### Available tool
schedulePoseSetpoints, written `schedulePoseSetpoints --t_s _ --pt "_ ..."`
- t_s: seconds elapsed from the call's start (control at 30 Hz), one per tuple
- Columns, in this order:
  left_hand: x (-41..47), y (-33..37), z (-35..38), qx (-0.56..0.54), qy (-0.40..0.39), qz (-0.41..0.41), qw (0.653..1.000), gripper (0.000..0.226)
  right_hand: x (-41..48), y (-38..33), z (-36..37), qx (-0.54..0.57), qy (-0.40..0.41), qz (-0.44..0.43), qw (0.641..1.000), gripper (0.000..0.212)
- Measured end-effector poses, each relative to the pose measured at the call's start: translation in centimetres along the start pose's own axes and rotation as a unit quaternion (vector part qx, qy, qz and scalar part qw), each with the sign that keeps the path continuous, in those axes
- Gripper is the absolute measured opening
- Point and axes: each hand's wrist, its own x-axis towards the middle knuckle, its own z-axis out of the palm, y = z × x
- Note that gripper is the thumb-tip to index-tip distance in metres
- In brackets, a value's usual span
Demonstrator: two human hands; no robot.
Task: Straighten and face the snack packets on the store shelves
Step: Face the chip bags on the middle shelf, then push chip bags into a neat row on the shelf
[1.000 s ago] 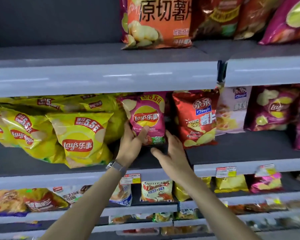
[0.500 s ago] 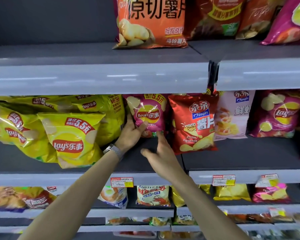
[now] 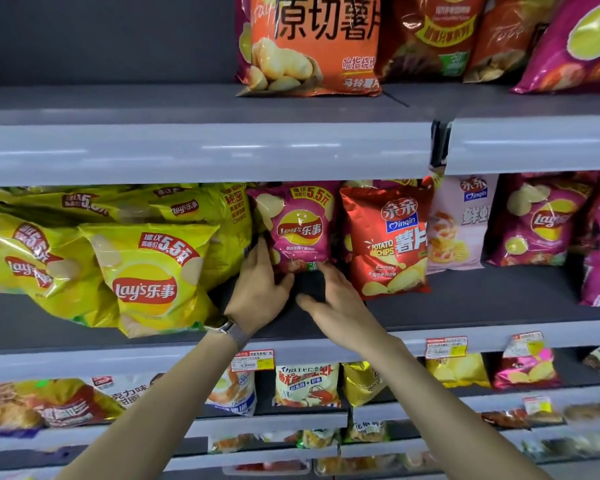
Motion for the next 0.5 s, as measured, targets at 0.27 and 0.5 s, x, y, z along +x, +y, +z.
schedulePoseSetpoints --t_s 0.27,0.5 --pt "-4.7 -0.9 -1.5 0.038 -0.014 0.066 0.997 0.073 -3.5 -0.1 -0.3 -0.102 0.098 -0.023 0.99 0.041" --pt "-7.4 0.0 -0.7 0.085 -0.066 0.099 0.989 0.045 -7.4 1.1 -1.2 -0.237 0.174 -0.003 0.956 0.034"
